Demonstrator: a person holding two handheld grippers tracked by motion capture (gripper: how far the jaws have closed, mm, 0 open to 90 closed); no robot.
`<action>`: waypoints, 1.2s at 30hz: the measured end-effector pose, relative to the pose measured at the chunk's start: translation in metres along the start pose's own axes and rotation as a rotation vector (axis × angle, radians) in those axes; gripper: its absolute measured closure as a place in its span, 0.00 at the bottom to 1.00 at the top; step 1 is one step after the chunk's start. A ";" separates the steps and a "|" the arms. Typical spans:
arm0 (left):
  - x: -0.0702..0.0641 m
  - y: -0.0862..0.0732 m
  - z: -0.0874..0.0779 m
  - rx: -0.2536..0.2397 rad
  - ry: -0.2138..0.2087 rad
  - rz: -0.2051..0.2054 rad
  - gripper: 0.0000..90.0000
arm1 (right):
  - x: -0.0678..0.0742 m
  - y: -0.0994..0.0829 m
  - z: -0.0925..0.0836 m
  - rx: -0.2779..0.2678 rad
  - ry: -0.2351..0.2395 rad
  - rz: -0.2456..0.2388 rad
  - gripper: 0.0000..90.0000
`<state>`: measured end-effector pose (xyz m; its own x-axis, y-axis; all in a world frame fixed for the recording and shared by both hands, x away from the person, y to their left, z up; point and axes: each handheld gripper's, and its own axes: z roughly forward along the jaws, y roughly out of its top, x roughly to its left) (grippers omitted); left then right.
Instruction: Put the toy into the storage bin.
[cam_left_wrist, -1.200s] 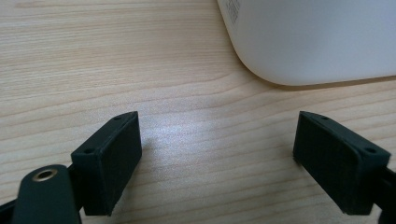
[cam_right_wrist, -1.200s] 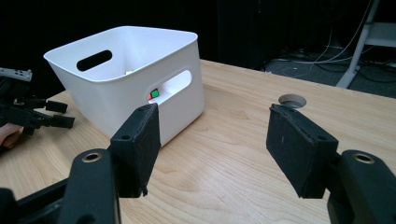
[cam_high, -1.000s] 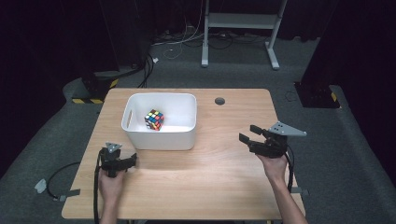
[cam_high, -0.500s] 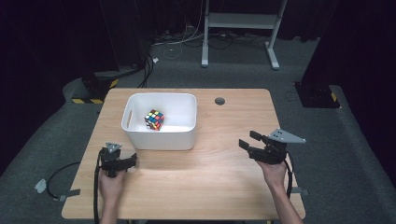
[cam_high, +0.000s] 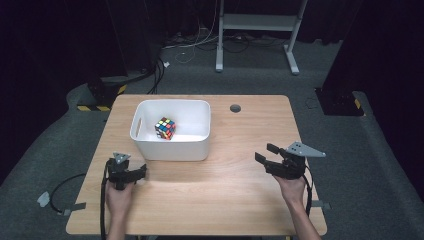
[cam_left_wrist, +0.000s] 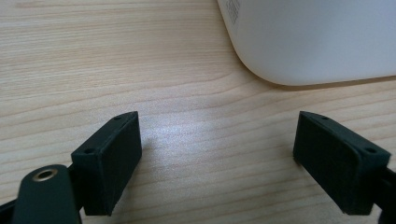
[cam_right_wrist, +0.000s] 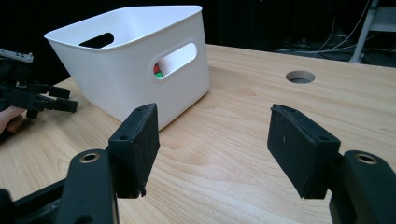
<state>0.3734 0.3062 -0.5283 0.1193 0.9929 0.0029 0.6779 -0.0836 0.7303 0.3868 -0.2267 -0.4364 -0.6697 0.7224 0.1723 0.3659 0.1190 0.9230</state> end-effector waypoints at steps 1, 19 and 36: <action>0.000 0.000 0.000 0.002 0.001 0.002 0.17 | 0.000 -0.001 0.000 0.001 0.000 0.001 0.38; 0.000 0.000 0.000 0.000 0.000 0.000 0.17 | 0.002 -0.011 0.015 0.051 0.007 -0.005 0.37; 0.000 0.000 0.000 0.000 0.001 0.000 0.17 | -0.003 -0.026 0.024 0.093 -0.013 0.011 0.37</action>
<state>0.3733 0.3061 -0.5283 0.1187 0.9929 0.0035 0.6779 -0.0836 0.7304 0.3944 -0.2156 -0.4689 -0.6571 0.7326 0.1775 0.4321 0.1732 0.8851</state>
